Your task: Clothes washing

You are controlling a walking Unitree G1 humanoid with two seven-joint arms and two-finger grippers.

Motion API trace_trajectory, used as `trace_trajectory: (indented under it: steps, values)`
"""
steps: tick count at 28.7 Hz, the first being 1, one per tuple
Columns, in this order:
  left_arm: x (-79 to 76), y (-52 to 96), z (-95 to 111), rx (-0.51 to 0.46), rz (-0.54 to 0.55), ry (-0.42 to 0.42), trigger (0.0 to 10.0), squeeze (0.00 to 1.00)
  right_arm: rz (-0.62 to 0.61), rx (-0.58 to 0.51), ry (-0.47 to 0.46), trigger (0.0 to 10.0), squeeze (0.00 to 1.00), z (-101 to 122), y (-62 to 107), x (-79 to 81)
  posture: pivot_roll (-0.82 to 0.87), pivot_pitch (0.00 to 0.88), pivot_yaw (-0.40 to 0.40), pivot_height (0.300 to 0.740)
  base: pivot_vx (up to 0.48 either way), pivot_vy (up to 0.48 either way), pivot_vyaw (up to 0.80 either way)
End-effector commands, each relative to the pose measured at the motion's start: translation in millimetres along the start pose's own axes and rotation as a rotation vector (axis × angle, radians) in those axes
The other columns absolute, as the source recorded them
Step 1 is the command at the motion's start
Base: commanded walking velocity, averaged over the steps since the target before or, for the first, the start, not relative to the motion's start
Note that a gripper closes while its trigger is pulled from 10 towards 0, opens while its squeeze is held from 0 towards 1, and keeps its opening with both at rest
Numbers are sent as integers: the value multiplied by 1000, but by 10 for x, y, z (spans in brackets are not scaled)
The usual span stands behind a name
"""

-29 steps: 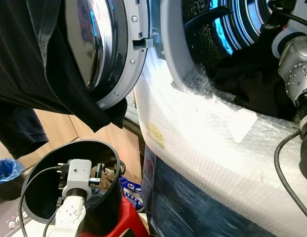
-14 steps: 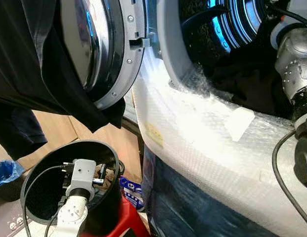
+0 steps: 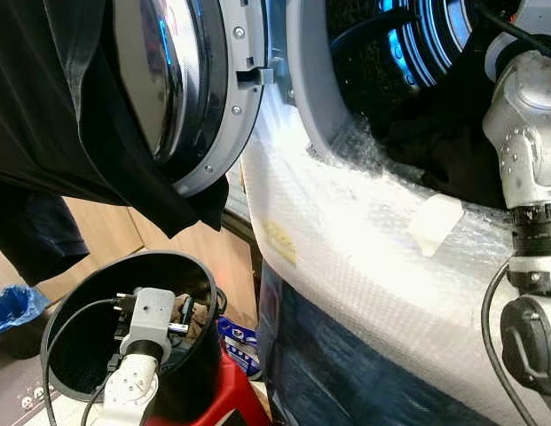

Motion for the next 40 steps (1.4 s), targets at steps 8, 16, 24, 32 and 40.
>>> trace_trajectory:
  steps: [8, 16, 24, 32, 40]
  values:
    - [-10, 14, 6, -5, -16, -13, 10000, 0, -83, -19, 45, 10000, 1000, 65, 56, -165, 147, 0, 51, 740, 0, 0, 0]
    - [-7, 8, 38, -14, -11, -11, 10000, 0, -129, -190, 23, 10000, 1000, 469, 51, -147, 156, 0, 48, 740, 0, 0, 0]
    - [-82, -1, 82, -22, -46, -14, 10000, 0, 74, -104, -17, 10000, 1000, 274, 159, 252, 145, 0, 54, 740, 0, 0, 0]
    - [-104, -28, 111, -30, -50, -9, 10000, 0, -178, -446, -53, 10000, 1000, 1064, 254, -344, 138, 0, 51, 740, 0, 0, 0]
    - [-122, -45, 136, -34, -57, -3, 10000, 0, 181, -5, 42, 10000, 1000, 57, 264, 452, 136, 0, 61, 740, 0, 0, 0]
Point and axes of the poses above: a point about 5 cm out from each wrist's last joint towards the gripper, its own y axis pointing back from the gripper into the wrist, its own z axis along the axis of the wrist's last joint, x = y × z, the point moved 5 cm from there along -y, pointing out of the wrist towards the gripper, and after that the axes turned 2 degrees about y, right-handed, at the moved point
